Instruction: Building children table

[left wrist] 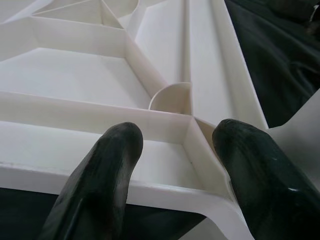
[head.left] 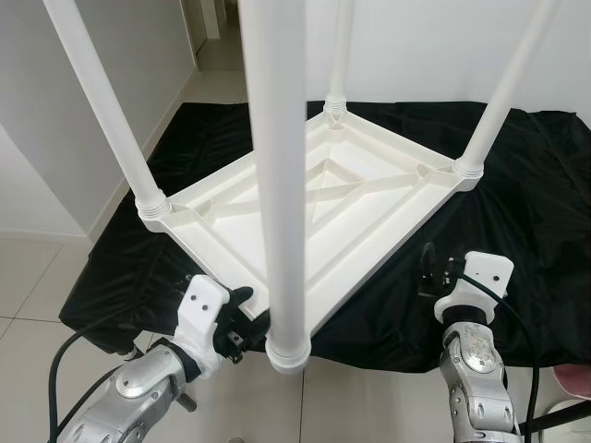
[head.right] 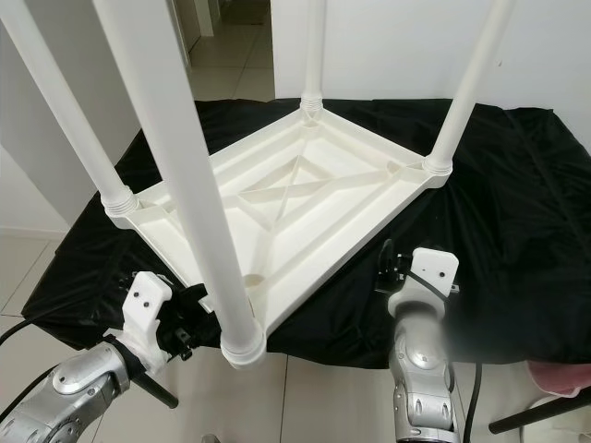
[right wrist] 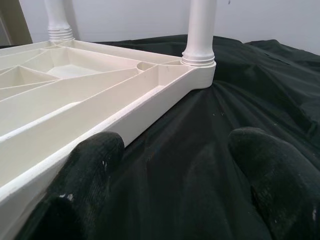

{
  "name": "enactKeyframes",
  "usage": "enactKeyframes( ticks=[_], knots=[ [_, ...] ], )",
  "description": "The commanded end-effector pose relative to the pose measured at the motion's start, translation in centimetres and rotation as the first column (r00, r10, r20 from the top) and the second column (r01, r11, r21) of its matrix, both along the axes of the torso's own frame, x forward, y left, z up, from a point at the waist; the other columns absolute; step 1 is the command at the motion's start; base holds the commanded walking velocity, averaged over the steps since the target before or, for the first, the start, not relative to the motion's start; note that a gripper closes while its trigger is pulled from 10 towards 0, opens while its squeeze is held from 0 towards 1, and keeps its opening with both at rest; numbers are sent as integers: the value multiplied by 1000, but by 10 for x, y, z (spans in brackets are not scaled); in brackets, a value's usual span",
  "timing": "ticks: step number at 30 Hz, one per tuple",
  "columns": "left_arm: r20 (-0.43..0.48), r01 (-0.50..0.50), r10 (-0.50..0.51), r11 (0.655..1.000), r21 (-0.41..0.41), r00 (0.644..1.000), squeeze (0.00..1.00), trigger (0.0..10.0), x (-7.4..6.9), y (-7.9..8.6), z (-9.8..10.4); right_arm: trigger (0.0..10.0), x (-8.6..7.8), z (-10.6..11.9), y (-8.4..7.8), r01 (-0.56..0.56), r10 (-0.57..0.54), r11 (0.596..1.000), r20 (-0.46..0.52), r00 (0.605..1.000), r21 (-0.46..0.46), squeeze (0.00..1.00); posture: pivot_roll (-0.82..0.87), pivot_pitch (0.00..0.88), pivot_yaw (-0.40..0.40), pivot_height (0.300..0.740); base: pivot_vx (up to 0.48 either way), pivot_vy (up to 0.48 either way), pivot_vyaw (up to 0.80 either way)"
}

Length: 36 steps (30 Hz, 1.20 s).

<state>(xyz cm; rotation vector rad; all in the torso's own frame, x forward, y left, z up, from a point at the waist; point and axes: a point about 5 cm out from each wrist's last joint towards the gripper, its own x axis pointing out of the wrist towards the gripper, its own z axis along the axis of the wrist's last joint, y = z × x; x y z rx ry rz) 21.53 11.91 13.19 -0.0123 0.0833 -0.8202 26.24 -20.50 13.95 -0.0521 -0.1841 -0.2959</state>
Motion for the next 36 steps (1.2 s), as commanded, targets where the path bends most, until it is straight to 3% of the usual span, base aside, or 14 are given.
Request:
enactKeyframes(
  ticks=[1, 13, 18, 23, 30, 31, 32, 33, 36],
  knots=[
    [-3, 194, -194, 981, -19, 981, 0, 10000, -11, -8, 1, 10000, 1, 0, 0, 5, -5, 1000, -6, 1000, 3, 0, -63, 91, 78, 740, 0, 0, 0],
    [1, 166, -166, 984, -64, 986, 0, 10000, -12, -12, 11, 10000, 10, 3, 1, -12, 12, 1000, 7, 1000, -3, 0, -39, 77, 69, 740, 0, 0, 0],
    [2, 171, -171, 985, -19, 985, 0, 10000, -5, -5, 5, 10000, 13, 3, 3, -21, 21, 1000, 9, 1000, -2, 0, -24, 69, 61, 740, 0, 0, 0],
    [-32, 273, -271, 953, 131, 962, 0, 10000, 6, 19, -6, 10000, 16, 2, 6, -35, 35, 999, 8, 999, -6, 0, -21, 58, 65, 740, 0, 0, 0],
    [-81, 307, -297, 937, 168, 951, 0, 10000, 12, 37, -8, 10000, 13, 0, 3, -25, 25, 1000, 6, 1000, -11, 0, -28, 54, 78, 740, 0, 0, 0],
    [-91, 309, -298, 935, 171, 950, 263, 10000, 14, 41, -8, 10000, 13, -1, 2, -21, 21, 1000, 4, 1000, -11, 0, -31, 54, 80, 740, 0, 0, 0],
    [-91, 309, -298, 935, 171, 950, 263, 10000, 14, 41, -8, 10000, 13, -1, 2, -21, 21, 1000, 4, 1000, -11, 0, -31, 54, 80, 740, 0, 0, 0],
    [-106, 316, -302, 934, 169, 948, 1000, 10000, 18, 47, -8, 10000, 11, -2, 2, -17, 17, 1000, 4, 1000, -10, 0, -32, 54, 81, 740, 0, 0, 0],
    [-96, 316, -303, 930, 188, 948, 1000, 10000, 23, 50, -7, 10000, 11, -3, 2, -15, 15, 1000, 3, 1000, -10, 0, -36, 52, 80, 740, 0, 0, 0]
  ],
)
